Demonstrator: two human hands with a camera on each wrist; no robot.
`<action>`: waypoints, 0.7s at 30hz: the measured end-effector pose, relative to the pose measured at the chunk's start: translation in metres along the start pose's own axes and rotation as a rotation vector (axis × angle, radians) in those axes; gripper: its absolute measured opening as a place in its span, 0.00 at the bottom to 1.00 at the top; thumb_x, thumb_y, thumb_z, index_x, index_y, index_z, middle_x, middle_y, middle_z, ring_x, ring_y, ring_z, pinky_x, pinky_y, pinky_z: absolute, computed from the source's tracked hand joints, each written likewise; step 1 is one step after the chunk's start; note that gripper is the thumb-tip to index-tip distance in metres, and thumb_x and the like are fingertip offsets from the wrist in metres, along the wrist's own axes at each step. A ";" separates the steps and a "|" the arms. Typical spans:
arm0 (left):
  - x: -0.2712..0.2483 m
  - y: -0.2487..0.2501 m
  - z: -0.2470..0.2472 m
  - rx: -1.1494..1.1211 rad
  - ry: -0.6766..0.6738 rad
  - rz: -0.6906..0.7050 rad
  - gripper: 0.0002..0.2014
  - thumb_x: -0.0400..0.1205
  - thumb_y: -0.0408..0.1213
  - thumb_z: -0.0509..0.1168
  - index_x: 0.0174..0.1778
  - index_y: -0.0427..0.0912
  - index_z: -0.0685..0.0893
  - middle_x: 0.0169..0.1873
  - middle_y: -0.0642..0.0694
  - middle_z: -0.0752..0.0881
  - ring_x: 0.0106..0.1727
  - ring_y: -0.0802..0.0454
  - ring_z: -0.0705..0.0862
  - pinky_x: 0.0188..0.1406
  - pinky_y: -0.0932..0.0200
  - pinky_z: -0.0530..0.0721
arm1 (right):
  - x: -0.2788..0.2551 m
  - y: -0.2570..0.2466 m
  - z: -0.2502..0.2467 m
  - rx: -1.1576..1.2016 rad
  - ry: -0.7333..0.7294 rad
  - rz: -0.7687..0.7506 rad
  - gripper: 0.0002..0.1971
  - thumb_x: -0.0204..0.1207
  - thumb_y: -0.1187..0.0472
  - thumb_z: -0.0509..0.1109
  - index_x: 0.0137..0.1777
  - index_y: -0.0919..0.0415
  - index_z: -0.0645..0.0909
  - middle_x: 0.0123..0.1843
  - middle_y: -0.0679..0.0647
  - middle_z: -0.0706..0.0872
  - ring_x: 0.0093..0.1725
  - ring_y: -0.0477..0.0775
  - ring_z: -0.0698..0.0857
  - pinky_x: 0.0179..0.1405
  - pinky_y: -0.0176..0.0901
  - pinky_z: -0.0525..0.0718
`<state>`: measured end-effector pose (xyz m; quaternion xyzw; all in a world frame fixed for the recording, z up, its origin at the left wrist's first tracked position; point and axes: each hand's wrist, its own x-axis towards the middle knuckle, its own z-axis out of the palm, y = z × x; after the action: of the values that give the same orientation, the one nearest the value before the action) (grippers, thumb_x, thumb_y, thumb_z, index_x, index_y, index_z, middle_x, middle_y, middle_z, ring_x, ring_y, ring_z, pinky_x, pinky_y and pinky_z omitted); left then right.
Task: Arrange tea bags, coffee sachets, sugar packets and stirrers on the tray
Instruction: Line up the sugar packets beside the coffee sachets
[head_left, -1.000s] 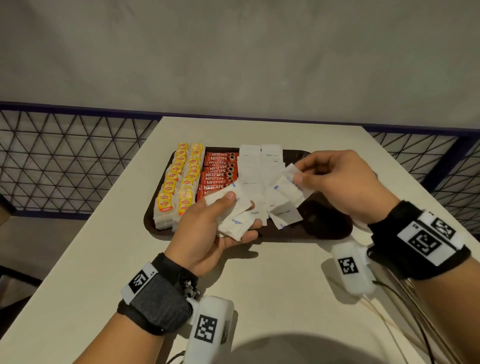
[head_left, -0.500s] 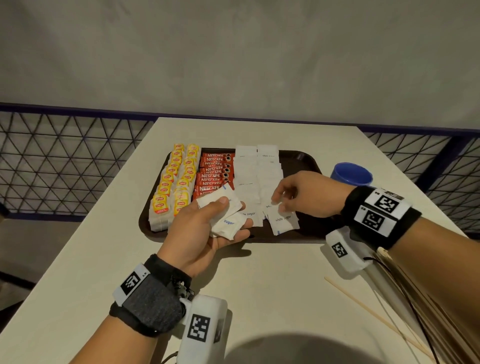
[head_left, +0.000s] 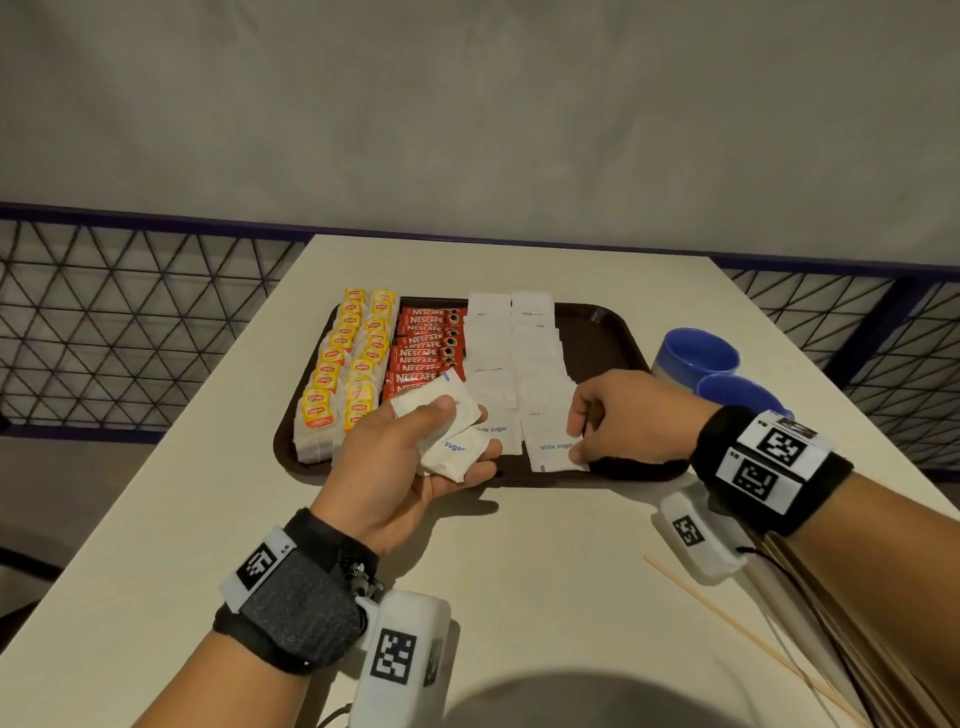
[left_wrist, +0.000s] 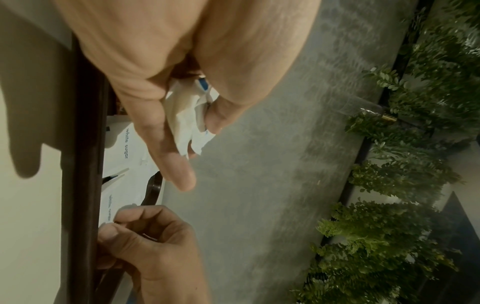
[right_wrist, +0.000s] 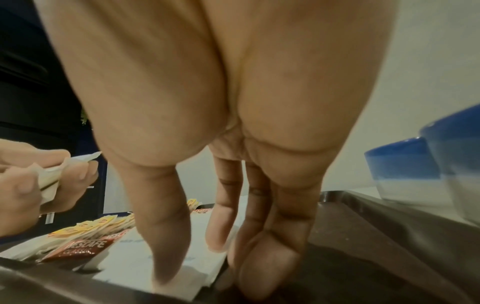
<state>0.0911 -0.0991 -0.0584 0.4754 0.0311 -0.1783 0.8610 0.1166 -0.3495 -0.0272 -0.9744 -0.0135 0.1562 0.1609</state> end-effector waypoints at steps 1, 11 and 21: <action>0.000 0.000 0.000 0.001 0.000 -0.001 0.15 0.88 0.31 0.65 0.70 0.31 0.81 0.55 0.29 0.91 0.51 0.27 0.91 0.32 0.49 0.92 | 0.000 -0.001 0.000 -0.007 0.003 0.004 0.09 0.76 0.51 0.82 0.51 0.49 0.86 0.45 0.43 0.87 0.43 0.43 0.85 0.38 0.29 0.76; 0.000 0.001 0.001 -0.030 0.019 -0.009 0.13 0.88 0.30 0.64 0.68 0.31 0.81 0.53 0.29 0.92 0.49 0.26 0.92 0.35 0.47 0.93 | -0.005 -0.013 0.007 0.048 -0.051 -0.172 0.02 0.78 0.56 0.81 0.48 0.47 0.92 0.39 0.42 0.90 0.38 0.40 0.86 0.41 0.28 0.81; 0.001 0.000 0.002 -0.074 0.010 -0.029 0.11 0.88 0.29 0.63 0.66 0.31 0.81 0.54 0.27 0.91 0.51 0.24 0.91 0.36 0.44 0.94 | 0.002 -0.012 0.010 -0.001 -0.008 -0.174 0.04 0.77 0.56 0.82 0.49 0.48 0.91 0.43 0.46 0.90 0.44 0.45 0.88 0.44 0.30 0.82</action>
<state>0.0914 -0.1011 -0.0572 0.4436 0.0488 -0.1870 0.8751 0.1158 -0.3349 -0.0325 -0.9690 -0.0989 0.1455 0.1734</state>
